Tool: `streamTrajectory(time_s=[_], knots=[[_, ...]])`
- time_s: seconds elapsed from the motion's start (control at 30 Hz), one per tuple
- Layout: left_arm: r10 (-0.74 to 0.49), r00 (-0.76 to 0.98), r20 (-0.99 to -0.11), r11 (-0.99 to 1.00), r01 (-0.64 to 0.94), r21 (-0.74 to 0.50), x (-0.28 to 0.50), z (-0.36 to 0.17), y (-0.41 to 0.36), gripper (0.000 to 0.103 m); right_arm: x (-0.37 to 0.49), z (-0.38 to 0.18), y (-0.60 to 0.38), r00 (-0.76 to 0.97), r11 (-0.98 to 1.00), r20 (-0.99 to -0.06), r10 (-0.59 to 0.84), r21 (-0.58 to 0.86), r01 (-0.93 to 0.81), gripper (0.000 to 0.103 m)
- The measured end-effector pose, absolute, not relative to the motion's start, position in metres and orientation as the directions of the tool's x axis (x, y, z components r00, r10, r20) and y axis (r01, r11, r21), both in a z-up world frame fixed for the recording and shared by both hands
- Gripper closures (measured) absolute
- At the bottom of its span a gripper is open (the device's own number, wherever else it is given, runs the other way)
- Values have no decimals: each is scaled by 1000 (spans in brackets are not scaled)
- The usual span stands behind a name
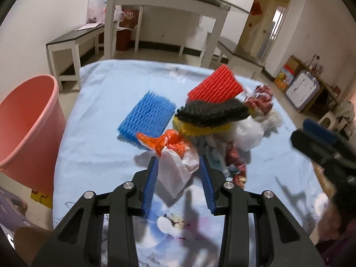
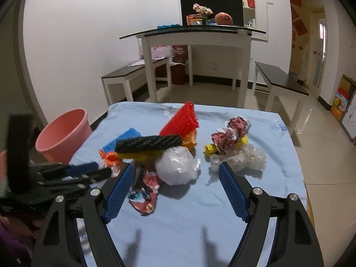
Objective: Collect trash
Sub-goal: 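Grasp the orange-and-white plastic bag with left tool while right tool grasps black foam net, then carry both items over the pink bucket while right tool opens to drop the black net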
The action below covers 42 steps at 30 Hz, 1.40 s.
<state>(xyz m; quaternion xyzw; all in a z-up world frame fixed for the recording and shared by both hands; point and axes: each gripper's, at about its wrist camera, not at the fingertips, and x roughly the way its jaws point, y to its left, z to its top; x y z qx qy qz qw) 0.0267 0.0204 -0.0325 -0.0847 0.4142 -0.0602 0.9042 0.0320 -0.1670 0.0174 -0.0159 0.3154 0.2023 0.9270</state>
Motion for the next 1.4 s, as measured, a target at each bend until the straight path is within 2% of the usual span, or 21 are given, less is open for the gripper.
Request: streamTrajectory(time_s=[0.07,0.2,0.4,0.6,0.7,0.77,0.87,1.17,1.4], knots=[[-193,646,-739,975,43,-217,26,-35,25,82,35,20,-163,708,909,-590,387,116,-400,26],[-193,657,-729,978,67,-199,20,-28,30,86,48,23,-153,659,887,-609,441,186,-423,26],[-221,674,-705,973,102,-207,6,-15,46,87,70,19,-139,554,855,-656,513,333,-397,37],[-247,689,-681,967,132,-217,-2,-3,62,87,95,7,-129,497,867,-711,498,400,-297,45],[-252,698,-670,966,142,-215,-3,1,68,87,103,-2,-125,470,876,-739,482,409,-255,57],[-259,700,-666,964,143,-224,-3,2,72,87,107,-5,-124,446,873,-751,488,426,-238,77],[-266,705,-657,961,145,-234,-4,5,79,87,107,-5,-120,438,880,-764,474,411,-236,91],[-249,760,-600,962,123,-243,-11,26,104,87,90,45,-114,583,894,-678,448,317,-318,94],[-106,832,-545,978,-11,-207,-23,50,154,87,90,80,-67,598,845,-607,524,281,-455,94]])
